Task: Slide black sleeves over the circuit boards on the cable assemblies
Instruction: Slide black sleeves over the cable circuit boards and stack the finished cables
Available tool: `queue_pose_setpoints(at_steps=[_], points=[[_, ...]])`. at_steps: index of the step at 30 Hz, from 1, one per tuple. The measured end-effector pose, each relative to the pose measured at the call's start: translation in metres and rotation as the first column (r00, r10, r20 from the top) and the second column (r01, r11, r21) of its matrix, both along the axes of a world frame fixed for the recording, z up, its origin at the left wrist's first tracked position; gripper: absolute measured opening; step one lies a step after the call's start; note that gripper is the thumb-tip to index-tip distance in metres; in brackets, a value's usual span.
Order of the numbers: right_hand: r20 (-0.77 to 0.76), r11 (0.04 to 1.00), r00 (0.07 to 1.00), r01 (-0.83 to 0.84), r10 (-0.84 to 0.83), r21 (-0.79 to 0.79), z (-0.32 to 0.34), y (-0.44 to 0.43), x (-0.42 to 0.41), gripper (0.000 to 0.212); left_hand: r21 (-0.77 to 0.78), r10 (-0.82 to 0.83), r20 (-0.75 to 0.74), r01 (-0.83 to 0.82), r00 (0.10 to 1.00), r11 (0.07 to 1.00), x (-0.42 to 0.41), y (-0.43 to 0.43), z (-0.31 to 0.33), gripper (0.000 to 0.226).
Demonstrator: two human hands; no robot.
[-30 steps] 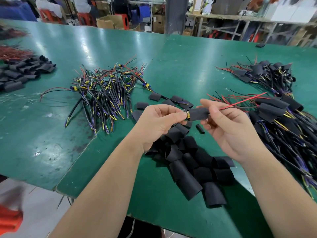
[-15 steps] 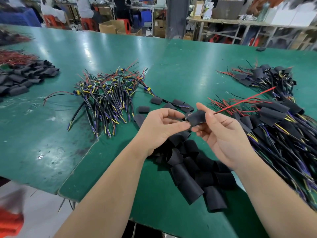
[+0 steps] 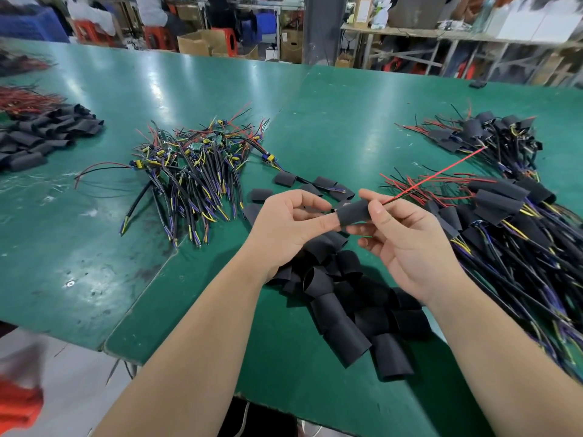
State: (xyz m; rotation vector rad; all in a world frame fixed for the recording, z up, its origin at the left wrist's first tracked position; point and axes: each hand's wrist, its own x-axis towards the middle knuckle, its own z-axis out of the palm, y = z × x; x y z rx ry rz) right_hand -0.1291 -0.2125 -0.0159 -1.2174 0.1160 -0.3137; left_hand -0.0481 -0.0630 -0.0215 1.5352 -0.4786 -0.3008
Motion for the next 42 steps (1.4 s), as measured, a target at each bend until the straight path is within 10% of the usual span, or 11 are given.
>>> queue_pose_setpoints(at_steps=[28, 37, 42], points=[[0.013, 0.986, 1.000, -0.007, 0.005, 0.164, -0.004, 0.005, 0.002, 0.030, -0.111, 0.025, 0.241, 0.002, 0.970, 0.994, -0.002, -0.001, 0.001, 0.023], [-0.006, 1.000, 1.000, 0.014, -0.014, 0.021, 0.003, 0.006, -0.001, 0.018, -0.116, 0.003, 0.194, 0.020, 0.981, 0.993, -0.007, -0.004, 0.002, 0.024], [0.138, 0.976, 0.982, 0.103, -0.131, 0.191, 0.033, -0.022, -0.009, 0.012, -0.215, 0.156, 0.085, -0.135, 0.984, 0.967, 0.002, 0.000, 0.005, 0.013]])
